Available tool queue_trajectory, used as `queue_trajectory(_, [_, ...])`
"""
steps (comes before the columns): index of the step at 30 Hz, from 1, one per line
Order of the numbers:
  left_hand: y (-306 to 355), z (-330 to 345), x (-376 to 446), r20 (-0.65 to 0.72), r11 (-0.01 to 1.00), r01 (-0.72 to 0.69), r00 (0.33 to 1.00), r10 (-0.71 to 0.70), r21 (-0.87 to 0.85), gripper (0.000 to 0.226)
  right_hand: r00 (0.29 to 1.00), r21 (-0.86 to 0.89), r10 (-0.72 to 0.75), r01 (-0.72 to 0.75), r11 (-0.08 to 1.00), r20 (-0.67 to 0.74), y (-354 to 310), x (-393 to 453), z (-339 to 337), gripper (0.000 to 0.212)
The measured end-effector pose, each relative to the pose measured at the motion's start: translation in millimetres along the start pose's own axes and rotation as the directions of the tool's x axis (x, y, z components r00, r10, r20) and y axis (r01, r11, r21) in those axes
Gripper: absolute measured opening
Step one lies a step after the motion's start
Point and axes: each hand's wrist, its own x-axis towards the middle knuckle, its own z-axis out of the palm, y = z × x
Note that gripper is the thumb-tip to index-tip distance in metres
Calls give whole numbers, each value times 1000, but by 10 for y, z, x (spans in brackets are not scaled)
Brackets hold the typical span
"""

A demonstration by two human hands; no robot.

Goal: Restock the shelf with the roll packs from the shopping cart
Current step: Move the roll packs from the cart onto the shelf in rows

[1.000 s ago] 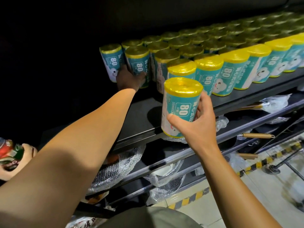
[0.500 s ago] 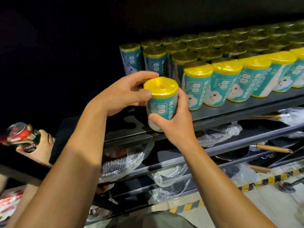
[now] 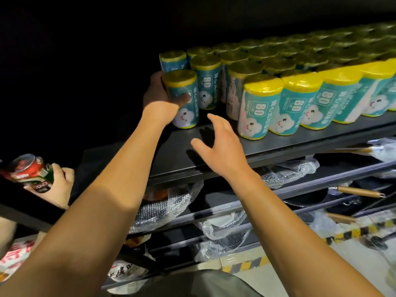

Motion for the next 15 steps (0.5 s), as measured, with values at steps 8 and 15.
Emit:
queue_trajectory(8, [-204, 286, 167, -65, 998, 65, 996, -66, -12, 97, 997, -158, 3, 10, 987, 77, 36, 77, 35, 64])
queue_trajectory(15, [-310, 358, 289, -74, 999, 42, 996, -42, -3, 77, 996, -258, 11, 12, 966, 90, 82, 176, 88, 62])
